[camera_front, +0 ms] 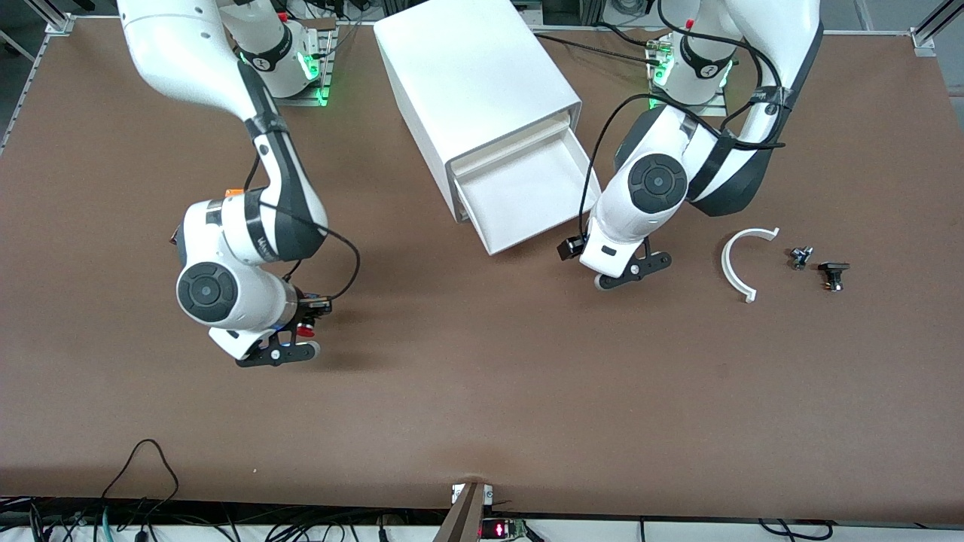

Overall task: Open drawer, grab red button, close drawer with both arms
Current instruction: 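Lower the red button beside the yellow button while the left gripper shuts the drawer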

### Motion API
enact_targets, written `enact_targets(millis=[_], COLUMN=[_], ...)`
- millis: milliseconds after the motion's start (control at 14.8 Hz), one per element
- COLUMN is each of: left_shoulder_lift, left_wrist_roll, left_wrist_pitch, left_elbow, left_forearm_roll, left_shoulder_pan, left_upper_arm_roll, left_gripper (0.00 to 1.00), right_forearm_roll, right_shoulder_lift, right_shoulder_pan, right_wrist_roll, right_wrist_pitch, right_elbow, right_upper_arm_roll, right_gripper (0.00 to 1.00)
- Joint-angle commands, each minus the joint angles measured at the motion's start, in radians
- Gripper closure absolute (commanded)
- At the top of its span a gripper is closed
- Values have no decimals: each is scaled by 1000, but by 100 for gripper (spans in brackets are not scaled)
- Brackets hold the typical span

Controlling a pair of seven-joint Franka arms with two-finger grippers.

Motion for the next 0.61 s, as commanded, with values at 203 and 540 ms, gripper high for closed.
enact_targets(millis=[203,540], left_shoulder_lift=[39,47], left_wrist_roll=[-123,-136], left_wrist_pitch=[81,80], left_elbow=[-18,-52], left_forearm_roll=[16,20], left_shoulder_pan=[-55,-75], left_upper_arm_roll=[-2,-5], left_gripper=[0,0], right_forearm_roll=[14,17], right_shoulder_lift=[-7,2], right_shoulder_pan=[-23,-28], right_wrist_roll=[-83,-89], right_wrist_pitch=[175,197], right_elbow=[-172,-209], right_upper_arm_roll=[7,13], right_gripper=[100,100])
